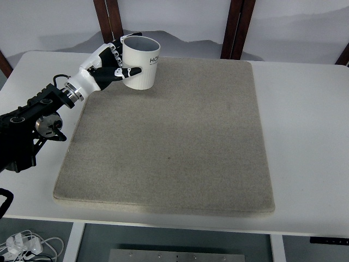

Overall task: Flip white cup upright
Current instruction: 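Lower the cup onto the mat with the left hand, base down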

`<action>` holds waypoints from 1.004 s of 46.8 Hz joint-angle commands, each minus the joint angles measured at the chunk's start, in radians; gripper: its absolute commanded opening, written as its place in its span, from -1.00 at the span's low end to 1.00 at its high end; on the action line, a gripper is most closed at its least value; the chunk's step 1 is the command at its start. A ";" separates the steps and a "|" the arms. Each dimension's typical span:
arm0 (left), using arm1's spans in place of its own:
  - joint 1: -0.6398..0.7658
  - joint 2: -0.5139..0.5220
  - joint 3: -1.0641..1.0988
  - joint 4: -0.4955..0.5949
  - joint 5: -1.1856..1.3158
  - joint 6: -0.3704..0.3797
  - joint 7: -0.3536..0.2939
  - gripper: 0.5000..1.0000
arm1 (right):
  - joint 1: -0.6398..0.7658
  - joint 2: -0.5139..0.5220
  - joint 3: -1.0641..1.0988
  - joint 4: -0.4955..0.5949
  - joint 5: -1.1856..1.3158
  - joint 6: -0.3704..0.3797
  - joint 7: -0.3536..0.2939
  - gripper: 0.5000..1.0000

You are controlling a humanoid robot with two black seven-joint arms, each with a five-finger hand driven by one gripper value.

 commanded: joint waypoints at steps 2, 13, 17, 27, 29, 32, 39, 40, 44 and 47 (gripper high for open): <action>0.010 -0.023 0.000 0.033 0.000 0.000 0.000 -1.00 | 0.000 0.000 0.000 0.000 0.000 0.000 0.000 0.81; 0.022 -0.035 0.002 0.049 0.005 0.001 0.000 -1.00 | 0.000 0.000 0.000 0.000 0.000 0.000 0.000 0.81; 0.022 -0.058 0.004 0.075 0.009 0.003 0.000 -1.00 | 0.000 0.000 0.000 0.000 0.000 0.000 0.000 0.81; 0.023 -0.075 0.022 0.107 0.014 0.009 0.000 -1.00 | 0.000 0.000 0.000 0.000 0.000 0.000 0.000 0.81; 0.022 -0.076 0.043 0.107 0.014 0.012 0.000 -1.00 | 0.000 0.000 0.000 0.000 0.000 0.000 0.000 0.81; 0.022 -0.076 0.077 0.107 0.014 0.018 0.000 -1.00 | 0.000 0.000 0.000 0.000 0.000 0.000 0.000 0.81; 0.022 -0.087 0.102 0.115 0.014 0.020 0.000 -1.00 | 0.000 0.000 0.000 0.000 0.000 0.000 0.000 0.81; 0.022 -0.089 0.102 0.118 0.014 0.020 0.000 -1.00 | 0.000 0.000 0.000 0.000 0.000 0.000 0.000 0.81; 0.022 -0.102 0.120 0.127 0.017 0.034 0.000 -1.00 | 0.000 0.000 0.000 0.000 0.000 0.000 0.000 0.81; 0.022 -0.102 0.140 0.127 0.019 0.047 0.000 -1.00 | 0.000 0.000 0.000 0.000 0.000 0.000 0.000 0.81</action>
